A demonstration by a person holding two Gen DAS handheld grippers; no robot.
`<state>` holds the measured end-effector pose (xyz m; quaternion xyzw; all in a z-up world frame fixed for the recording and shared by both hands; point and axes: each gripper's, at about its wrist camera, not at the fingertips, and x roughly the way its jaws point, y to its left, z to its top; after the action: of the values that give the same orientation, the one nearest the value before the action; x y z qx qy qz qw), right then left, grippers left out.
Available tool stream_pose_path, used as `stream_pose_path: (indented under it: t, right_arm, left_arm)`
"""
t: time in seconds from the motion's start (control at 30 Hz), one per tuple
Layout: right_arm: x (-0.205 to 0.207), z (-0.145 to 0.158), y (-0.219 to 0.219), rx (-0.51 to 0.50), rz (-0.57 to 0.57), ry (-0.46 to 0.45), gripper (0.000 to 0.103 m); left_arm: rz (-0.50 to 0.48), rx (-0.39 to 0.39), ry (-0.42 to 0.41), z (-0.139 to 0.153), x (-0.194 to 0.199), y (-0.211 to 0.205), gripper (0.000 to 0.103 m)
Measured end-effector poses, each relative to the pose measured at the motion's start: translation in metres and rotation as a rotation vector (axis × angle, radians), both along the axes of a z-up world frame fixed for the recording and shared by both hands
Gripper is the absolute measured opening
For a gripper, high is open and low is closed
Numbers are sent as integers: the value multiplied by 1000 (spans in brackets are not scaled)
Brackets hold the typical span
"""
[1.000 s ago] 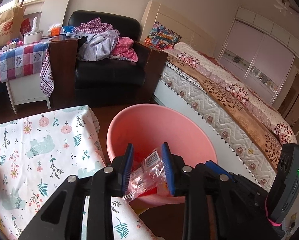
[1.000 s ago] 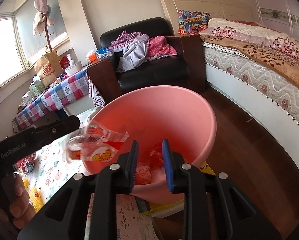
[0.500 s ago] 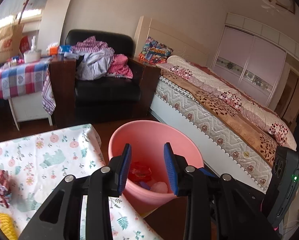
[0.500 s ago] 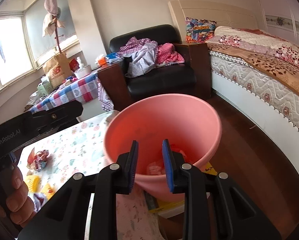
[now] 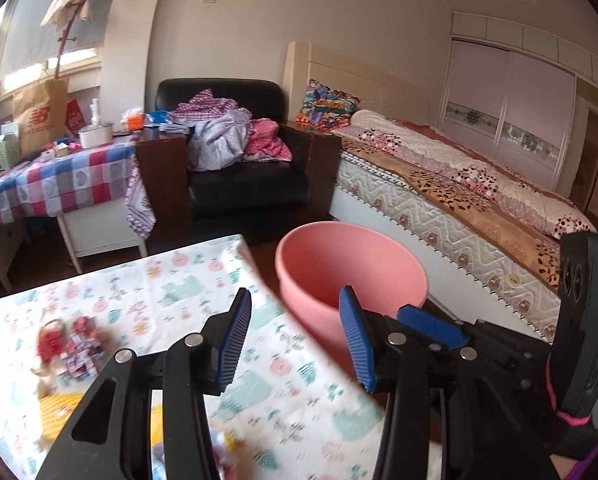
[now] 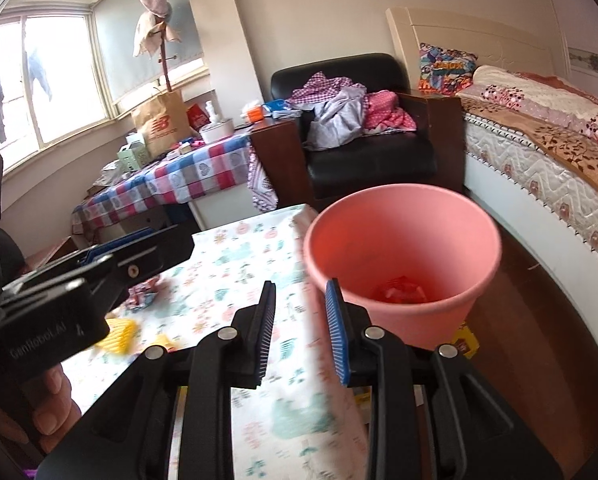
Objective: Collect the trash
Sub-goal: 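Move both tools back over the table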
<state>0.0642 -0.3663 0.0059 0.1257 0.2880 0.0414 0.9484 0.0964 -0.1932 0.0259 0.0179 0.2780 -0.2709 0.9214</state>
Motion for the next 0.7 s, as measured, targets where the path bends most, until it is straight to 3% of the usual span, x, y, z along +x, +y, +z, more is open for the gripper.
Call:
stream_pose_path:
  t: [0.1, 0.3, 0.7]
  right_arm:
    - [-12, 3, 10, 37, 8, -8, 44]
    - [-37, 6, 35, 82, 54, -12, 45]
    - [-52, 10, 74, 35, 157, 5, 45]
  left_arm:
    - [21, 14, -18, 2, -13, 18, 45]
    - [49, 5, -31, 5, -34, 49, 45]
    - [139, -3, -58, -1, -60, 104, 45]
